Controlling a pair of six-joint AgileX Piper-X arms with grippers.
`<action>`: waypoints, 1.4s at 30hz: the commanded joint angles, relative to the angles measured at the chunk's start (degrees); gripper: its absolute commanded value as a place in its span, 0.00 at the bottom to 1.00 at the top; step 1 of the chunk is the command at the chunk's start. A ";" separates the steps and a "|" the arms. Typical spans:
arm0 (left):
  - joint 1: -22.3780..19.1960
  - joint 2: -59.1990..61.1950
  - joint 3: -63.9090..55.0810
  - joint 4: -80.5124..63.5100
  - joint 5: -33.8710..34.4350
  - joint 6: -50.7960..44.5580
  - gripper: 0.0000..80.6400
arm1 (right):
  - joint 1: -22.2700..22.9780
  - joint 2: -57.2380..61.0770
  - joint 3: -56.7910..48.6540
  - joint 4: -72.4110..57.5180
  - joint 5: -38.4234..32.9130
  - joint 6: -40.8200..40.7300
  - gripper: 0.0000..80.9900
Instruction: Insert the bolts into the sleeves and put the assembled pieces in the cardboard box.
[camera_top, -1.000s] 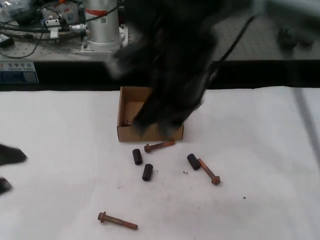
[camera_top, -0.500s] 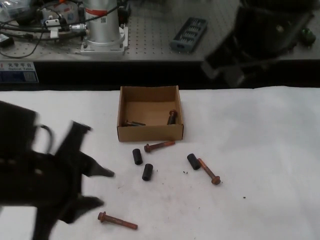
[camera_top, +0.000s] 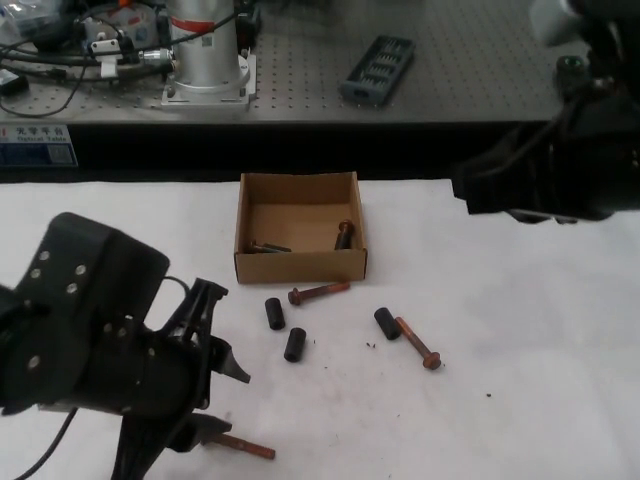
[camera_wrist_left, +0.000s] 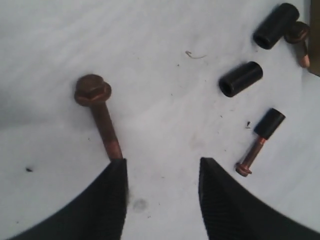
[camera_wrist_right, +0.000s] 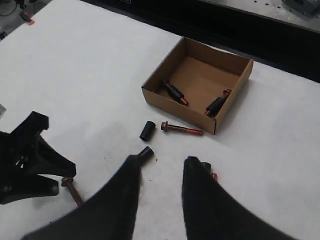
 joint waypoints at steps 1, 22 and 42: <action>-0.33 3.18 -3.74 2.99 -1.92 -0.72 0.37 | -0.21 -0.64 2.60 -2.79 0.49 1.34 0.27; -0.33 8.56 -6.68 12.76 -3.70 4.55 0.37 | -1.06 -0.51 8.15 -5.42 1.20 -0.25 0.27; -0.49 10.92 -6.75 10.96 -4.41 1.82 0.37 | -1.05 -0.51 8.15 -5.43 2.02 -0.25 0.27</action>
